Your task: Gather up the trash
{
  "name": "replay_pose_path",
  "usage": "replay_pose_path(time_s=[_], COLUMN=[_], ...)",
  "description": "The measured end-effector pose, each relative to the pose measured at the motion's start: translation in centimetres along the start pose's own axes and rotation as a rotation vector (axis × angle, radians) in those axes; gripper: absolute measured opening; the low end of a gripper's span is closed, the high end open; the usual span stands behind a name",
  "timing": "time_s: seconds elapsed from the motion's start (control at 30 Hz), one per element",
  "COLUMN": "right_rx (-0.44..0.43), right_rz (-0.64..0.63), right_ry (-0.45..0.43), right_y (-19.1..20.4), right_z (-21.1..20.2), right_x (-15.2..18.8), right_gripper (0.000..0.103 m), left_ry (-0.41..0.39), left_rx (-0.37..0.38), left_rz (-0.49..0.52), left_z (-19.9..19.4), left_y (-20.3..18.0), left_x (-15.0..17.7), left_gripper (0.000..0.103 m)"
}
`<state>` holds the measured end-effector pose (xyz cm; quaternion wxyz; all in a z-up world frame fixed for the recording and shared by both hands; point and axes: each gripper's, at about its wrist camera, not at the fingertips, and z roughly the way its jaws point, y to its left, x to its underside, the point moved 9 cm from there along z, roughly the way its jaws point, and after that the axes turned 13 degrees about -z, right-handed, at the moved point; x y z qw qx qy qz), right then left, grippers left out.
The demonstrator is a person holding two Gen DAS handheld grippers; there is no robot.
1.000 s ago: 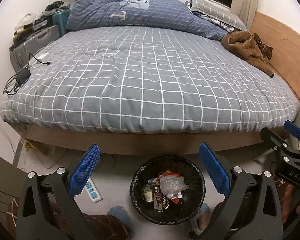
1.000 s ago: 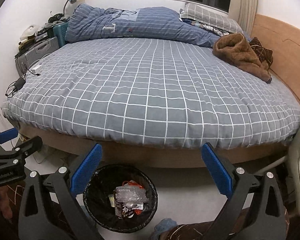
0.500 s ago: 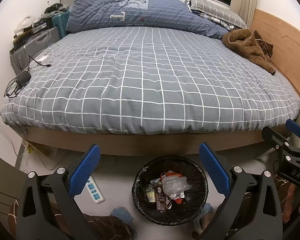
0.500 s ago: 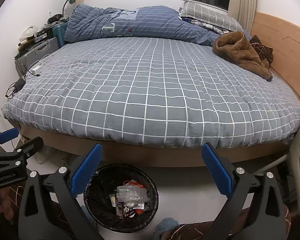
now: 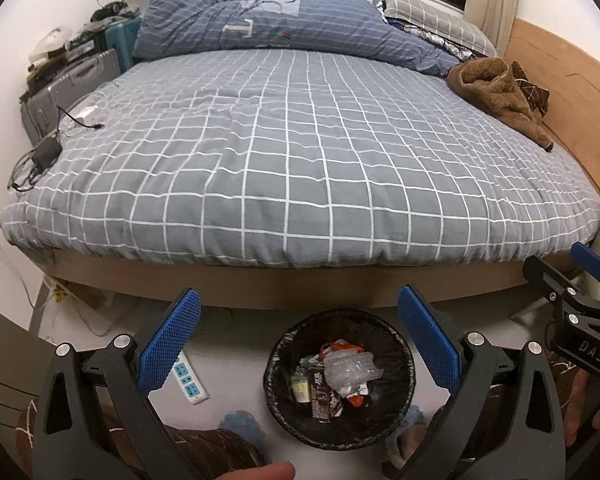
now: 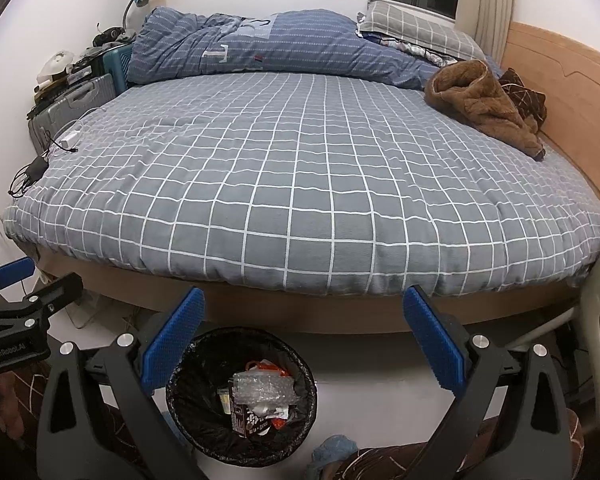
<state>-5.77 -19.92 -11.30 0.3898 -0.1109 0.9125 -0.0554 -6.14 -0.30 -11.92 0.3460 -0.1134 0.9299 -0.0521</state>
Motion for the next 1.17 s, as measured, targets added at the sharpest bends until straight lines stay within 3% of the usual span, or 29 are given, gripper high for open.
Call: replay_pose_path(time_s=[1.17], right_rx=[-0.012], right_rz=[-0.001], right_ry=[-0.008], right_y=[0.34], right_z=[-0.18], right_x=[-0.18], right_gripper=[0.096], left_ry=[-0.014], left_rx=[-0.02], left_rz=[0.012], left_z=[0.11], left_y=[-0.34], left_x=[-0.01], left_gripper=[0.097])
